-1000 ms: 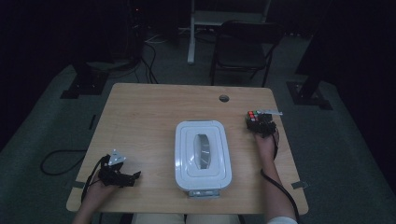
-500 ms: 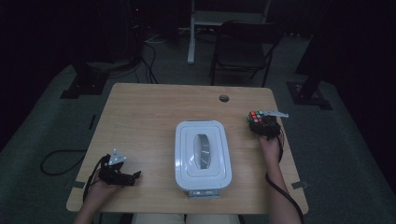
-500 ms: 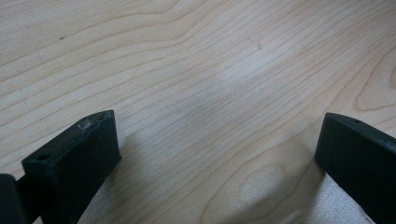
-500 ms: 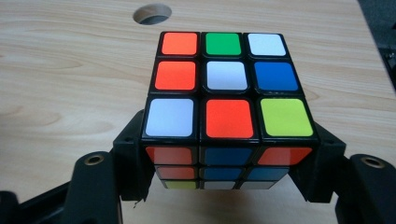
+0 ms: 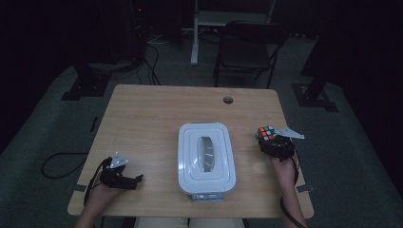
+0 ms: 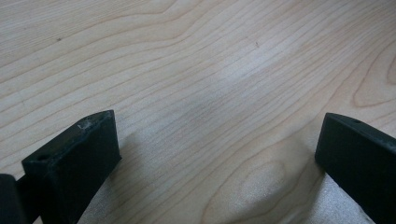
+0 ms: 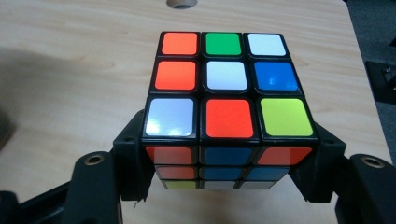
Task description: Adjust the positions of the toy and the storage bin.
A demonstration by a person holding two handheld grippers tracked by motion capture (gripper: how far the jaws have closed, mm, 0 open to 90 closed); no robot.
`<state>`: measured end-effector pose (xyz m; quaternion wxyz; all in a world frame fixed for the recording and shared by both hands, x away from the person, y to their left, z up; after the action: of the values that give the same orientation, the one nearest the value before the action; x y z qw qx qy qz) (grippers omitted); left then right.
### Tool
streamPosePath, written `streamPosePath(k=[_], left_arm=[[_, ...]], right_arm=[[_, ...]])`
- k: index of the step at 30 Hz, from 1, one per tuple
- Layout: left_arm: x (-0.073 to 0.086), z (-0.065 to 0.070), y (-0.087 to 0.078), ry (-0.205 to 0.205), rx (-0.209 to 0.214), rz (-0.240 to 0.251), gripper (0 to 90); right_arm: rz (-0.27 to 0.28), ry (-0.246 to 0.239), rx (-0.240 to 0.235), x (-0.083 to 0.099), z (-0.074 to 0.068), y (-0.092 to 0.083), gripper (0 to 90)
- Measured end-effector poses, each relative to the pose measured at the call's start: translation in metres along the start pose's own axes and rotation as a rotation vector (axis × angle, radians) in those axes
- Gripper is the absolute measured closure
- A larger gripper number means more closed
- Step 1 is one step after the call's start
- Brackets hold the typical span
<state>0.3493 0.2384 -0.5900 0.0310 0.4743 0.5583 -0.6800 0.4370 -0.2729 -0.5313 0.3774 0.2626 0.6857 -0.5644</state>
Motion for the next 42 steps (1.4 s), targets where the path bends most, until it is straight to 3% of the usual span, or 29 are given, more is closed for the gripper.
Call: streamPosePath(k=[6,10,12,24,29,35,39,42], left_arm=[[0.000,0.000,0.000,-0.001,0.000,0.001,0.5],[0.000,0.000,0.000,0.000,0.000,0.000,0.5],[0.000,0.000,0.000,-0.001,0.000,0.000,0.5],[0.001,0.001,-0.001,0.003,0.003,0.001,0.5],[0.002,0.001,-0.002,0.006,0.005,0.000,0.5],[0.002,0.002,-0.002,0.006,0.005,0.000,0.6],[0.002,0.002,-0.002,0.006,0.005,0.000,0.5],[0.002,0.002,-0.002,0.006,0.005,0.000,0.6]], right_arm=[[-0.013,-0.024,0.006,0.020,-0.006,-0.019,33.9],[-0.015,-0.005,-0.002,0.030,-0.006,-0.028,33.9],[-0.033,-0.004,0.035,0.046,-0.003,-0.044,33.9],[-0.056,0.050,0.086,0.090,0.007,-0.082,33.8],[-0.064,0.065,0.079,0.097,0.007,-0.084,33.8],[-0.086,0.041,0.070,0.102,0.004,-0.071,33.8],[-0.081,0.051,0.055,0.102,0.004,-0.070,33.1],[-0.077,0.065,0.034,0.102,0.003,-0.071,23.7]])
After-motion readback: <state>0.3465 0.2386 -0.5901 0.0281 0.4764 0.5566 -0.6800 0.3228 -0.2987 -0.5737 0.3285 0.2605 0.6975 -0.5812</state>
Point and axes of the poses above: each handheld gripper's, and its own axes: y roughly forward along the jaws, x roughly out of its underside, z roughly to its right, the point moved 9 cm from there along y, roughly forward along the jaws, and after that the axes turned 5 degrees about y, right-handed, at the moved point
